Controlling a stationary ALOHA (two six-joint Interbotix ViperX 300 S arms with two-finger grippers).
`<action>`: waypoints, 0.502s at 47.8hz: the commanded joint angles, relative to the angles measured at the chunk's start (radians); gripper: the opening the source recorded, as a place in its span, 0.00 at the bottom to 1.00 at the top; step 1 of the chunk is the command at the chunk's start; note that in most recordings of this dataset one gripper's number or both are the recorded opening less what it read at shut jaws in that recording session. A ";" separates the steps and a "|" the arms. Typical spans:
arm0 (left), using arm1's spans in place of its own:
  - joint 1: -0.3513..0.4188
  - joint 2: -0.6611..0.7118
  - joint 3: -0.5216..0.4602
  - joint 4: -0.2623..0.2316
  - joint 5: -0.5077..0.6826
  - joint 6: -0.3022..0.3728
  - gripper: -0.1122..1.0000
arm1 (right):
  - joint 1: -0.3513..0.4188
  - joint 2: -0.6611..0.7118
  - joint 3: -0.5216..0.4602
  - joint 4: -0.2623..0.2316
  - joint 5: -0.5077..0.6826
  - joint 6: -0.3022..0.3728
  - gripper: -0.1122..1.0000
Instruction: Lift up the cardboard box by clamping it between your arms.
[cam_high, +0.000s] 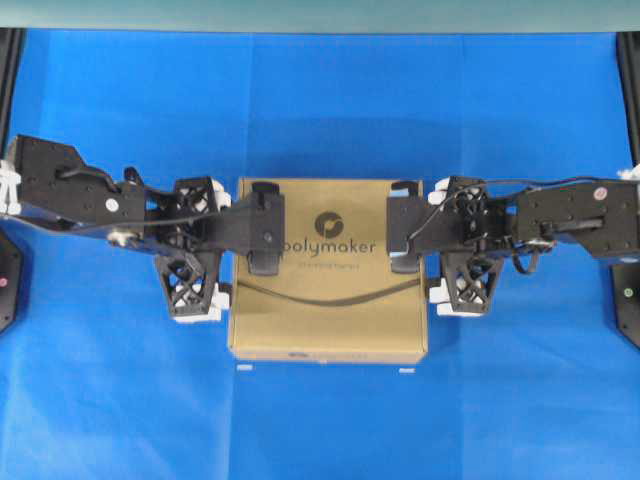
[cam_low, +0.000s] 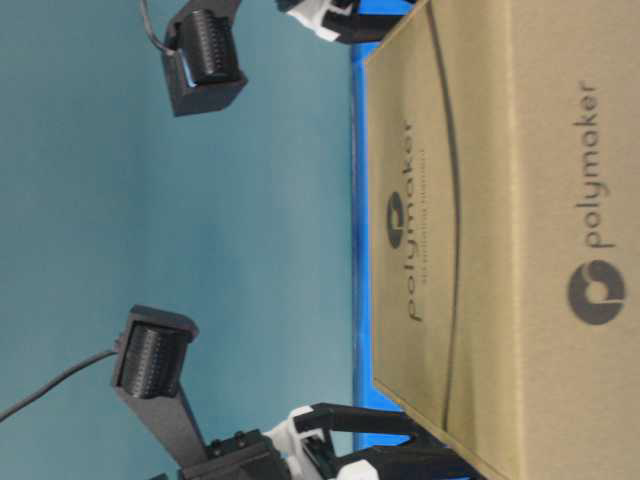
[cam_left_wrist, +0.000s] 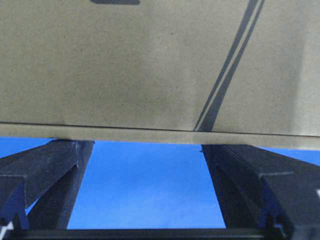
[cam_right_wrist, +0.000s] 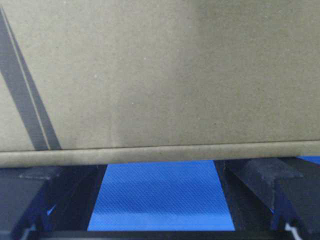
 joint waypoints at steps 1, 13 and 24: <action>0.000 -0.002 -0.020 -0.003 -0.043 -0.032 0.85 | 0.025 -0.008 -0.023 0.012 -0.046 0.015 0.99; 0.005 0.011 0.017 -0.003 -0.071 -0.034 0.85 | 0.026 0.034 -0.020 0.017 -0.075 0.017 0.99; 0.006 0.009 0.038 -0.003 -0.081 -0.028 0.85 | 0.018 0.031 0.000 0.018 -0.072 0.018 0.99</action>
